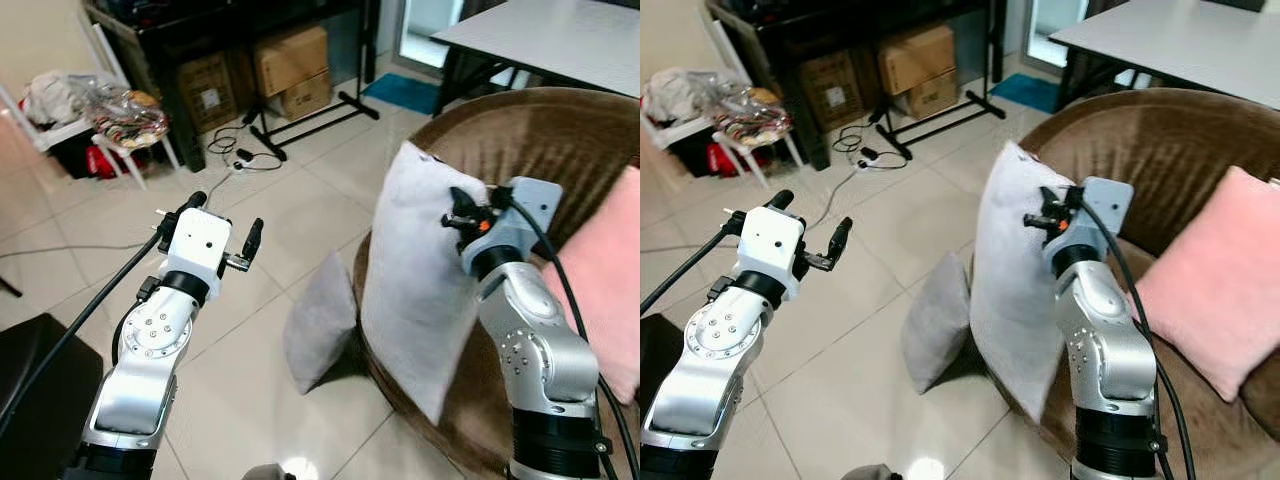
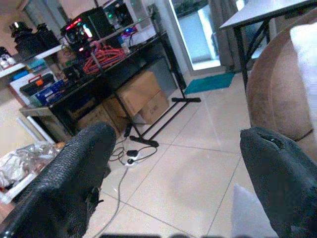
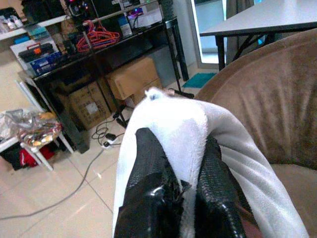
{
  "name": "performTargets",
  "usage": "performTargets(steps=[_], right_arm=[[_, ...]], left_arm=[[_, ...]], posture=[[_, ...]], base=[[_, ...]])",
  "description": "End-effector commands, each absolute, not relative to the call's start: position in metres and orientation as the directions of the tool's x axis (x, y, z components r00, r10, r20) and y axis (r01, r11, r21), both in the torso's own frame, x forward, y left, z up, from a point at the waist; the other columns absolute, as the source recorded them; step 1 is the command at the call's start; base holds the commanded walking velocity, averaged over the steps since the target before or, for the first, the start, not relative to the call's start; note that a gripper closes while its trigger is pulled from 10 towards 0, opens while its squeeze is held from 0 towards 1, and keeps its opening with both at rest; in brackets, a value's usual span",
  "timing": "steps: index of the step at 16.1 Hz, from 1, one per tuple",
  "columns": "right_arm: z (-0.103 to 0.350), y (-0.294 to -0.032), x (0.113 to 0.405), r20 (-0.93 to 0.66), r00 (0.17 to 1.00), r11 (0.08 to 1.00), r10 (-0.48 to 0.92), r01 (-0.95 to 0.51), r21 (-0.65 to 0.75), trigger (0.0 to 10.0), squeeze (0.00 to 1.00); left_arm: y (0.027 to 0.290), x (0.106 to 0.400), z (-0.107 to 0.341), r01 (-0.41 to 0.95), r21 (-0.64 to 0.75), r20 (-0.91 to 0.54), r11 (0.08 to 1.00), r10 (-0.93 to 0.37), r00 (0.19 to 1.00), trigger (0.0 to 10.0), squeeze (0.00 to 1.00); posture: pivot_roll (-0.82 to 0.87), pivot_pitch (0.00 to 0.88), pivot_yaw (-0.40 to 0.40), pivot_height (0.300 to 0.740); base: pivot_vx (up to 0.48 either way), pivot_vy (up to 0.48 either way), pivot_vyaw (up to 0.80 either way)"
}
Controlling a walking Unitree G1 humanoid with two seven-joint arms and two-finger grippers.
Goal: Move the pillow to the sofa from floor
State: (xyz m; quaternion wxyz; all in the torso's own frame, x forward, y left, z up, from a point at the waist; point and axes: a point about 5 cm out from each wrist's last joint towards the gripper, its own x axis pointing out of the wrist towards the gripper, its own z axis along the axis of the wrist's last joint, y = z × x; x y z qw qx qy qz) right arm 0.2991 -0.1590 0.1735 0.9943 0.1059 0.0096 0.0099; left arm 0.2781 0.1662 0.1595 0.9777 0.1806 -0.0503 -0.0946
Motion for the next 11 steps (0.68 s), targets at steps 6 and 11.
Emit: performTargets(steps=[6, 11], right_arm=[[0.185, -0.144, 0.299, 0.045, 0.995, 0.983, 0.091, -0.097, 0.156, 10.0, 0.00], [0.187, -0.138, 0.301, 0.078, 0.990, 0.987, 0.114, -0.122, 0.105, 10.0, 0.00]], left_arm=[[0.168, 0.278, 0.161, 0.150, 0.365, 0.079, 0.919, -0.192, 0.978, 10.0, 0.00], [0.168, 0.280, 0.163, 0.138, 0.369, 0.096, 0.919, -0.185, 0.978, 10.0, 0.00]], posture=[[-0.09, 0.000, 0.069, 0.740], [-0.09, 0.000, 0.065, 0.740]], base=[[0.000, 0.000, 0.00], [0.000, 0.000, 0.00]])
